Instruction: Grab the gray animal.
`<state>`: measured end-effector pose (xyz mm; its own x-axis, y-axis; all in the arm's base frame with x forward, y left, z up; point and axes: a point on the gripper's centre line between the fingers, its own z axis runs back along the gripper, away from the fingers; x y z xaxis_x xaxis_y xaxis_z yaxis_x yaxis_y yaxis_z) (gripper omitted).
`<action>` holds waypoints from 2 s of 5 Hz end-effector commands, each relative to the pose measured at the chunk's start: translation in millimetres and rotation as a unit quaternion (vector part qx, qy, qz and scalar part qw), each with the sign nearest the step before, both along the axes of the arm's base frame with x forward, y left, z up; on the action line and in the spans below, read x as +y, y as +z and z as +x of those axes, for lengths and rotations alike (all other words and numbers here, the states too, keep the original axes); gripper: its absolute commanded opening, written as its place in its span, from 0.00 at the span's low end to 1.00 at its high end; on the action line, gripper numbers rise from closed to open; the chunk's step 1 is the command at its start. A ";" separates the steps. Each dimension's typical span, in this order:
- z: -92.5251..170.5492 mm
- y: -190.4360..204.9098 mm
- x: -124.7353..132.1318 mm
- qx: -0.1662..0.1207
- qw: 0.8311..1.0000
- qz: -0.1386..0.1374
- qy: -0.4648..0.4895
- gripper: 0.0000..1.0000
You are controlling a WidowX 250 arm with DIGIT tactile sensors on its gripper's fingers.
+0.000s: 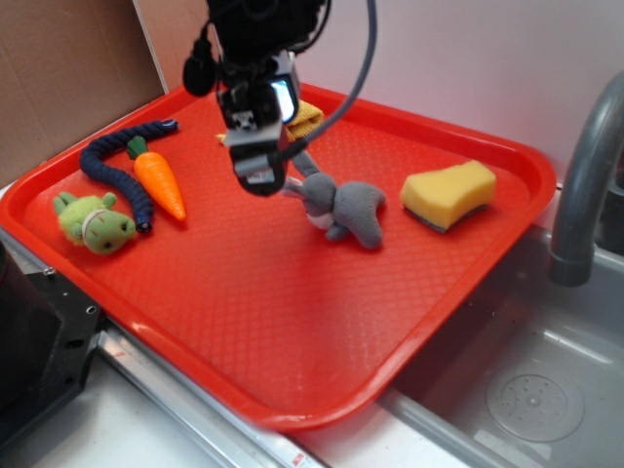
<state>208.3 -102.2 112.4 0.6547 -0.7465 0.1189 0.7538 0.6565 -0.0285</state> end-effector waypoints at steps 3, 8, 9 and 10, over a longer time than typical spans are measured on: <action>83.2 -68.2 24.7 0.031 0.998 0.021 -0.041 1.00; 46.7 -14.9 -8.2 0.035 0.991 0.081 -0.105 1.00; 2.5 -42.2 -8.7 0.059 0.992 0.054 -0.101 1.00; 2.5 -42.2 -8.7 0.059 0.992 0.054 -0.101 1.00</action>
